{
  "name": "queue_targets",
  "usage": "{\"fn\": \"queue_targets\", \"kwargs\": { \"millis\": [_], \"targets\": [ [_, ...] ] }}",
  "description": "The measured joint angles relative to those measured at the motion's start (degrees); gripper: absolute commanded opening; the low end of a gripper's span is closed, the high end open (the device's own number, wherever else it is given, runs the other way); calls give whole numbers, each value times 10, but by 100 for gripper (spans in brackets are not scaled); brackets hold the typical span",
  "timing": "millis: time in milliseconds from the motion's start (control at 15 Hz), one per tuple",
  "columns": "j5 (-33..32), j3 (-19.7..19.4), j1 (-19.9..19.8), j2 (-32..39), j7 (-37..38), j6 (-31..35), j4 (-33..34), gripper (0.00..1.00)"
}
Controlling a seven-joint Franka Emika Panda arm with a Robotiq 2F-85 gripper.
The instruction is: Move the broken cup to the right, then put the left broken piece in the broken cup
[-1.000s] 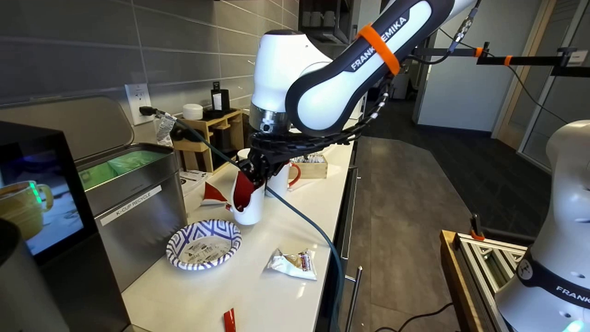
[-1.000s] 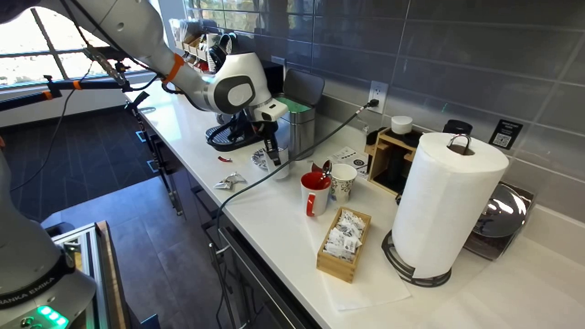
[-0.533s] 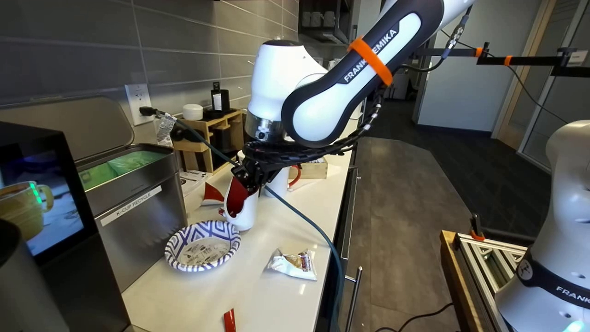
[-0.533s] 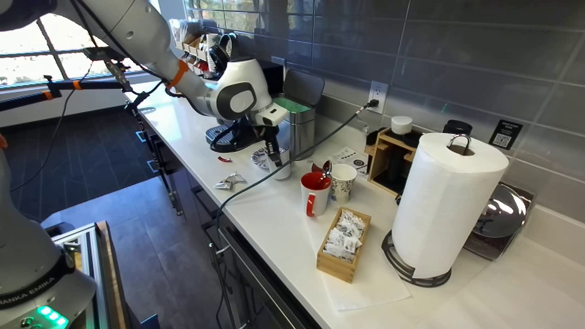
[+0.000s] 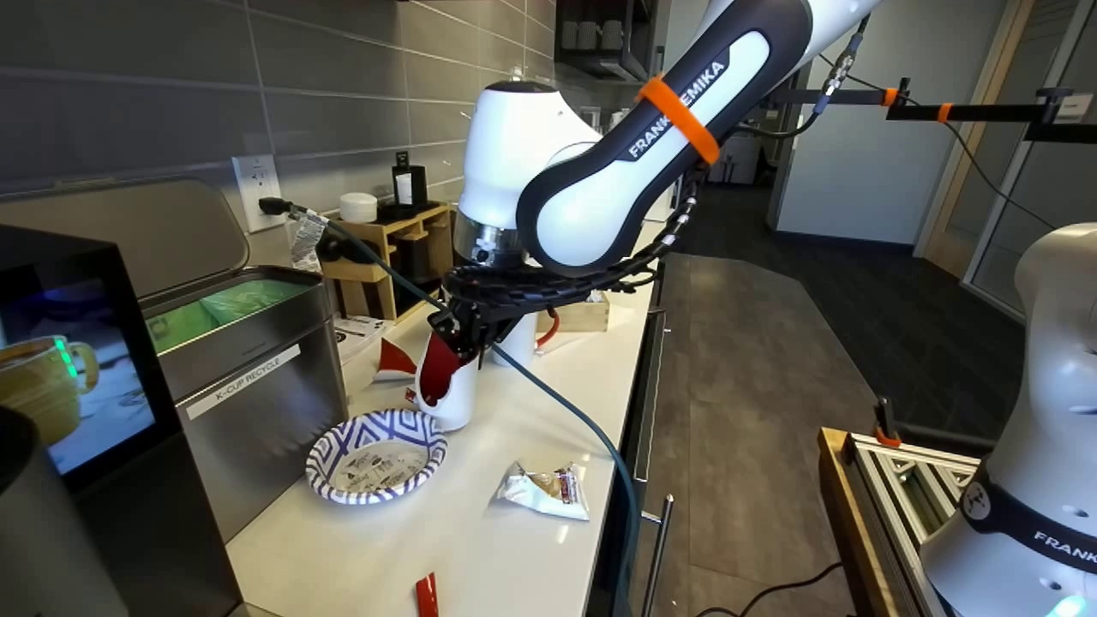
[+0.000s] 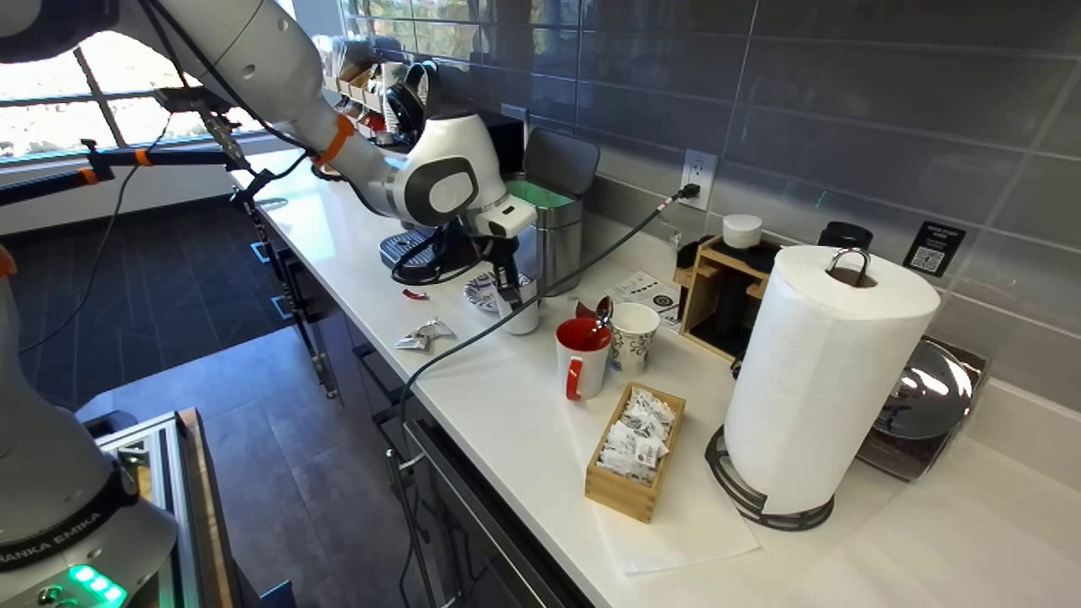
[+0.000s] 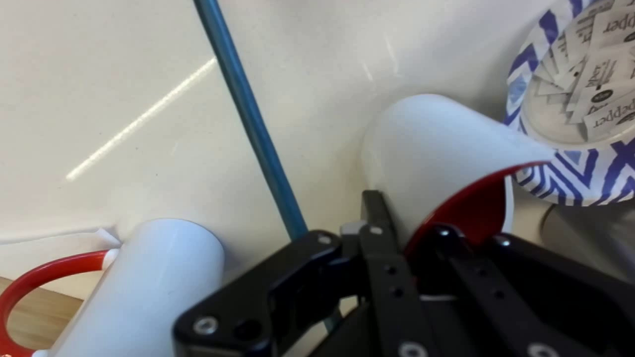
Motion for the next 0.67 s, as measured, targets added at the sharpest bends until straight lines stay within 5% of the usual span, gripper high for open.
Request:
{"fn": "queue_targets", "kwargs": {
  "millis": [200,267,333,467,667],
  "targets": [
    [9,0,0,8,0,0,4,3],
    [12,0,0,10,0,0,4,14],
    [16,0,0,11,0,0,5,37],
    [24,-1,0,12,0,0,6,40],
    [33,-4,0,12,0,0,10,62]
  ]
}}
